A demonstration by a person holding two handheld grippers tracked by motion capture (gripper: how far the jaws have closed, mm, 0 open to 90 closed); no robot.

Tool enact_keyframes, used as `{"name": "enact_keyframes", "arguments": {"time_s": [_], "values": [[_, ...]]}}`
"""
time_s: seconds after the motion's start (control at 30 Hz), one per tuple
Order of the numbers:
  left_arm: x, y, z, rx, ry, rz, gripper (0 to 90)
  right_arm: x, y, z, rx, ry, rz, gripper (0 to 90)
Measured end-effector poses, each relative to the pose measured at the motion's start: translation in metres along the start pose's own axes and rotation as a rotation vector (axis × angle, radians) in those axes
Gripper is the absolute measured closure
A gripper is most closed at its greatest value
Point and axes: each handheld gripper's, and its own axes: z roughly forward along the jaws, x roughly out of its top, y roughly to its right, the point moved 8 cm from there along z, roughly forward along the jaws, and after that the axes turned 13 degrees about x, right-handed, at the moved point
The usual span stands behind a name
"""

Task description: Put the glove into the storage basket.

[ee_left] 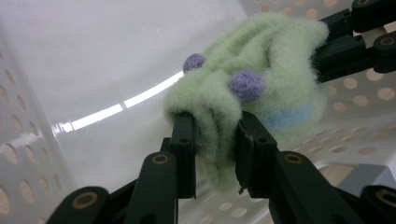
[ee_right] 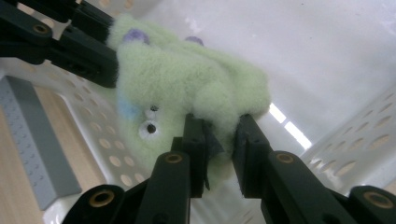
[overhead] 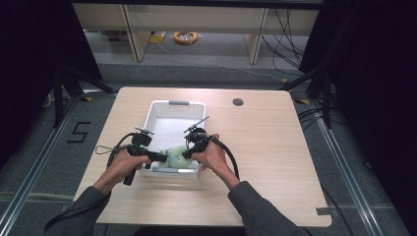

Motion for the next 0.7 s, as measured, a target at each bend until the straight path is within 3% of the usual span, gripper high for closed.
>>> {"name": "enact_keyframes", "arguments": {"time_s": [0.13,0.4,0.47,0.67,0.7], "values": [[0.002,-0.003,-0.002,0.049,0.014,0.012,62.6,0.001,0.000,0.000,-0.026,-0.008,-0.021,72.4],[0.008,-0.006,-0.008,0.063,0.040,-0.010,52.8,0.004,-0.001,-0.002,-0.053,-0.019,-0.036,64.3],[0.010,-0.005,-0.012,0.064,0.058,-0.012,51.6,0.005,0.000,-0.006,-0.085,-0.022,-0.047,62.3],[0.017,-0.002,-0.025,0.060,0.104,-0.016,50.0,0.008,-0.001,-0.019,-0.082,0.008,-0.031,58.2],[0.017,-0.001,-0.025,0.067,0.106,-0.010,49.9,0.008,-0.001,-0.021,-0.070,0.019,-0.048,57.9]]}}
